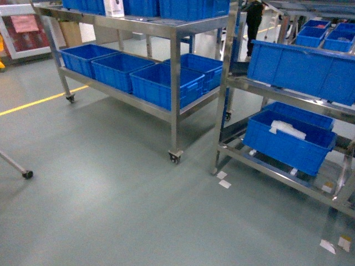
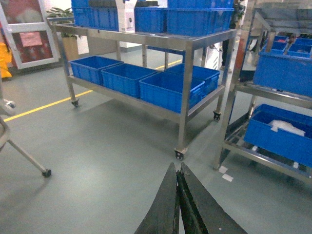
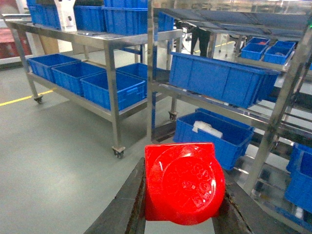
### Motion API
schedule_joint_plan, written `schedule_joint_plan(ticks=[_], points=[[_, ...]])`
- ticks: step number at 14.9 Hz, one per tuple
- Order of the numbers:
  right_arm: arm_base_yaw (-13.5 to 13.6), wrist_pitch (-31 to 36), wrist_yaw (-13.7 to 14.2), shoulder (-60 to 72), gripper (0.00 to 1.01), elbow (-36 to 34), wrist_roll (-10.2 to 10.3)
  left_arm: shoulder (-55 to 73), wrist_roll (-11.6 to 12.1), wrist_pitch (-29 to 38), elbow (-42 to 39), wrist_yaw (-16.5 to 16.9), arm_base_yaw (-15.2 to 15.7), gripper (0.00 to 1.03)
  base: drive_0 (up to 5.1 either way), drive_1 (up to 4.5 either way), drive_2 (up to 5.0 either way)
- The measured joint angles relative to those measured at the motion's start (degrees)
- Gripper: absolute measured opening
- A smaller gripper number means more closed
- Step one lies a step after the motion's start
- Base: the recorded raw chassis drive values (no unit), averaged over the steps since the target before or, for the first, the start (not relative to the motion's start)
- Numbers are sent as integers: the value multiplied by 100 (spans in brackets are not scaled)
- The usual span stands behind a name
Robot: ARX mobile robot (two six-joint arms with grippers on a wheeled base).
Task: Pick red block from blue box to shelf
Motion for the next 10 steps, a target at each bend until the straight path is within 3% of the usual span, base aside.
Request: schedule_joint_plan(ticks=[10], points=[[0,0,2,0,28,0,-2,0,0,-2,0,0,0,2,-148,-148,-148]])
